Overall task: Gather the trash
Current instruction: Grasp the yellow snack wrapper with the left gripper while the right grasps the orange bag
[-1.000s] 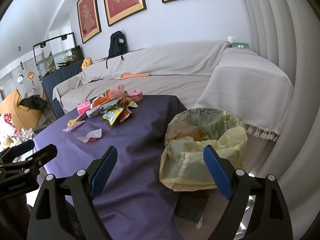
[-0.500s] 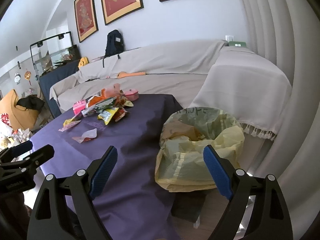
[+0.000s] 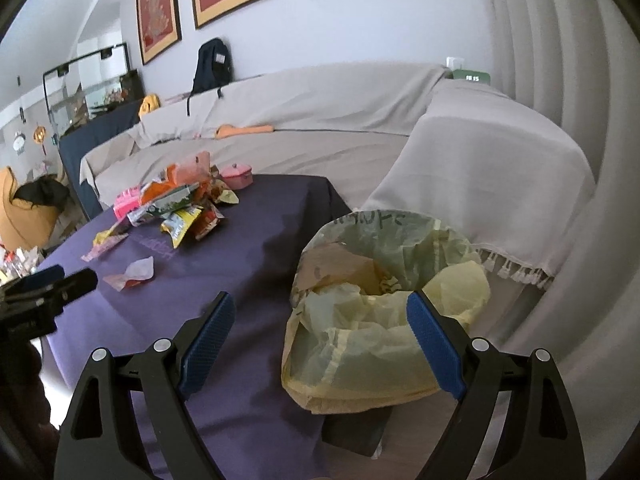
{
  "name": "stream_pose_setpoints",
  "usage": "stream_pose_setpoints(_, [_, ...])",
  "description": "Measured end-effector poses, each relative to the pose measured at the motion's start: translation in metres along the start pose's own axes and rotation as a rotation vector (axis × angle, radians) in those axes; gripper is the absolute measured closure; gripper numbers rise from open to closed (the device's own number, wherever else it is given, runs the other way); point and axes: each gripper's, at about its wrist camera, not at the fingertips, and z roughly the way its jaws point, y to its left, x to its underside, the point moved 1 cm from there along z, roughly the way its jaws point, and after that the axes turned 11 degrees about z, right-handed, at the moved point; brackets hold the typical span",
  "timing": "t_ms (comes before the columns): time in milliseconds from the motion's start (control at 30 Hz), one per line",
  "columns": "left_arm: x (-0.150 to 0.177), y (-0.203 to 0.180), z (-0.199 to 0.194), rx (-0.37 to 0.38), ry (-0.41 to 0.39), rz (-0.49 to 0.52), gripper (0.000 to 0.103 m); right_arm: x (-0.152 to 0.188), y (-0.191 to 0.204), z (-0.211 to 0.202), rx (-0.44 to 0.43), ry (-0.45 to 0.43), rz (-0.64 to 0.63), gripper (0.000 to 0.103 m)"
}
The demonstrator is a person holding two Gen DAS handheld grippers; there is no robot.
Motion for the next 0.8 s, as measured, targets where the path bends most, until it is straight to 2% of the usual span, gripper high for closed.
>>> stream_pose_setpoints(133, [-0.008, 0.015, 0.017, 0.061, -0.003, 0.015, 0.009, -0.004, 0.01, 0.019, 0.01, 0.023, -0.024, 0.019])
stream_pose_setpoints(267, [-0.015, 0.03, 0.03, 0.024, -0.011, 0.072, 0.009, -0.007, 0.02, 0.037, 0.006, 0.047, -0.038, 0.019])
stream_pose_setpoints(367, [-0.019, 0.046, 0.038, 0.041, 0.022, 0.091, 0.009, -0.01, 0.027, 0.05, 0.011, 0.061, -0.05, 0.019])
stream_pose_setpoints(467, [-0.022, 0.072, 0.038, 0.048, 0.002, 0.072, 0.009, -0.012, 0.033, 0.06, 0.009, 0.072, -0.053, 0.019])
stream_pose_setpoints(533, [-0.023, 0.091, 0.037, 0.087, -0.011, 0.034, 0.01, -0.012, 0.038, 0.066, 0.003, 0.078, -0.061, 0.019])
stream_pose_setpoints(600, [-0.022, 0.106, 0.041, 0.126, -0.007, 0.017, 0.018, -0.011, 0.042, 0.07, -0.008, 0.084, -0.073, 0.019])
stream_pose_setpoints(700, [-0.016, 0.122, 0.044, 0.158, -0.003, 0.011, 0.021, -0.01, 0.048, 0.076, -0.025, 0.106, -0.086, 0.019])
stream_pose_setpoints(800, [-0.008, 0.114, 0.05, 0.276, 0.029, 0.074, 0.022, -0.008, 0.051, 0.077, -0.033, 0.114, -0.095, 0.019])
